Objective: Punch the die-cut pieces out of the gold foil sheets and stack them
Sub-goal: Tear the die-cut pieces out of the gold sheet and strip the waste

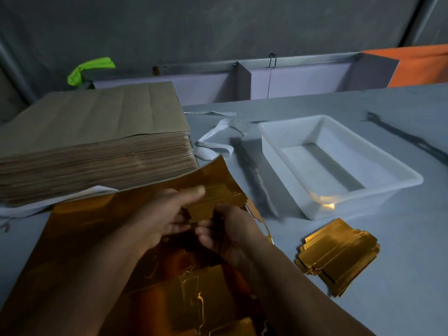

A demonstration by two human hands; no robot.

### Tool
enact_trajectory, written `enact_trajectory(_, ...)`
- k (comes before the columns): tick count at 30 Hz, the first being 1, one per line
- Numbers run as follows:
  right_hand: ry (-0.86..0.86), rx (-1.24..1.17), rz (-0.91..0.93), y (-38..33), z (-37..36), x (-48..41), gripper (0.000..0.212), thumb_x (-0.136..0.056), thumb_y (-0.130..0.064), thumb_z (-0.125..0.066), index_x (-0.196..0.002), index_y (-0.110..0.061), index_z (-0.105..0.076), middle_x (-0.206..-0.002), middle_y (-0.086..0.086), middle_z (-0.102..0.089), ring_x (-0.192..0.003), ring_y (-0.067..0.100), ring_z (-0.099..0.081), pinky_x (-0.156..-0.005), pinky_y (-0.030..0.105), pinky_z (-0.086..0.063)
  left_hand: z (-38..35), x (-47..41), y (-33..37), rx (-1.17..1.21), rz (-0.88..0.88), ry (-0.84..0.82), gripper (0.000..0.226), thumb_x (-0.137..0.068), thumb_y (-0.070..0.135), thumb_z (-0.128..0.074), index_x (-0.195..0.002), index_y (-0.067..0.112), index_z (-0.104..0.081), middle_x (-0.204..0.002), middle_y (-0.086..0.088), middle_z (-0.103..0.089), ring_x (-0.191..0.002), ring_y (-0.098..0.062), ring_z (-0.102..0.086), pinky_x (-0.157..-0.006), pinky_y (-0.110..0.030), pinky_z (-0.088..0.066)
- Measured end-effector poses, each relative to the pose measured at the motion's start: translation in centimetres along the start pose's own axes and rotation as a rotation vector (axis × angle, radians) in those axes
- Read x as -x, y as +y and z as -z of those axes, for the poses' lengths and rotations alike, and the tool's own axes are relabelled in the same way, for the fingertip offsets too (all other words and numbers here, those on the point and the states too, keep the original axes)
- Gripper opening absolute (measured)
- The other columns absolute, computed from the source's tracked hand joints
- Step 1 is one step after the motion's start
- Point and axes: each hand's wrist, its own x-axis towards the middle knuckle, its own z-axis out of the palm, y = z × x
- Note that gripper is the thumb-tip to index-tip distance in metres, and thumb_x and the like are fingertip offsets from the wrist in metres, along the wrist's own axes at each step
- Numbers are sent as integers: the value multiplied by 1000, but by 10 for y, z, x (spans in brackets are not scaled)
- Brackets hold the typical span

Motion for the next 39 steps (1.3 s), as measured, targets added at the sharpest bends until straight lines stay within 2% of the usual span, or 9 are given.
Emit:
enact_trajectory(2, -66, 288, -51, -5, 4, 7, 43, -103, -46, -42, -91, -10, -61, -60, 3, -63, -48, 13, -56, -42, 21, -45, -6, 0, -1, 60, -30, 55, 57, -80, 20, -78, -130, 15, -50, -98, -9, -70, -83, -19, -70, -54, -25, -55)
enact_trajectory(5, -75, 758, 26, -18, 13, 25, 47, -94, -60, -51, -69, -22, -64, -48, -8, -55, -34, 6, -43, -36, 12, -31, -3, -1, 2, 140, -59, 72, 48, -85, 5, -71, -126, 17, -49, -85, -7, -73, -70, -15, -73, -46, -22, -53)
enact_trajectory(11, 587, 897, 809, -57, 40, 10, 26, -95, -40, -55, -80, -20, -60, -74, -4, -61, -70, 13, -58, -62, 27, -43, 5, 2, 5, 161, -71, 72, 60, -86, 6, -70, -140, 15, -45, -113, -16, -63, -96, -27, -68, -47, -21, -54)
enact_trajectory(16, 511, 931, 582, -73, 46, -29, 32, -97, -38, -54, -83, -12, -65, -76, 1, -62, -69, 13, -56, -62, 25, -42, 7, 4, 7, 172, -78, 57, 66, -85, 7, -70, -143, 17, -41, -115, -18, -62, -98, -28, -67, -47, -21, -53)
enact_trajectory(22, 370, 665, 372, -70, 33, -43, 27, -98, -37, -57, -86, -13, -61, -80, 5, -62, -70, 14, -59, -58, 24, -44, 10, 4, 8, 167, -85, 39, 68, -84, 6, -70, -144, 19, -39, -114, -21, -61, -94, -28, -66, -46, -21, -53)
enact_trajectory(29, 386, 571, 295, -61, 25, -49, 25, -99, -32, -57, -86, -11, -57, -102, 17, -68, -94, 27, -67, -79, 34, -52, 11, 5, 4, 104, -128, 24, 55, -85, 7, -70, -136, 11, -48, -109, -18, -64, -80, -19, -68, -48, -19, -52)
enact_trajectory(34, 386, 558, 272, -58, 23, -53, 22, -100, -27, -55, -84, -11, -56, -91, 11, -62, -81, 21, -60, -71, 30, -49, 12, 8, 3, -94, -263, 53, 25, -88, 5, -67, -106, 20, -59, -95, -9, -67, -61, -10, -70, -49, -20, -52)
enact_trajectory(37, 401, 579, 286, -56, 26, -55, 25, -100, -24, -53, -79, -12, -56, -77, 5, -58, -70, 17, -58, -66, 28, -51, 13, 8, 5, -127, -300, 72, 25, -88, 3, -67, -99, 23, -57, -95, -6, -64, -68, -14, -69, -47, -18, -51)
enact_trajectory(39, 431, 515, 255, -55, 32, -54, 29, -100, -25, -54, -75, -10, -55, -73, 7, -57, -74, 22, -61, -76, 35, -56, 18, 10, 9, 4, -248, 84, 37, -86, 3, -69, -111, 24, -53, -103, -8, -60, -79, -19, -65, -45, -18, -51)
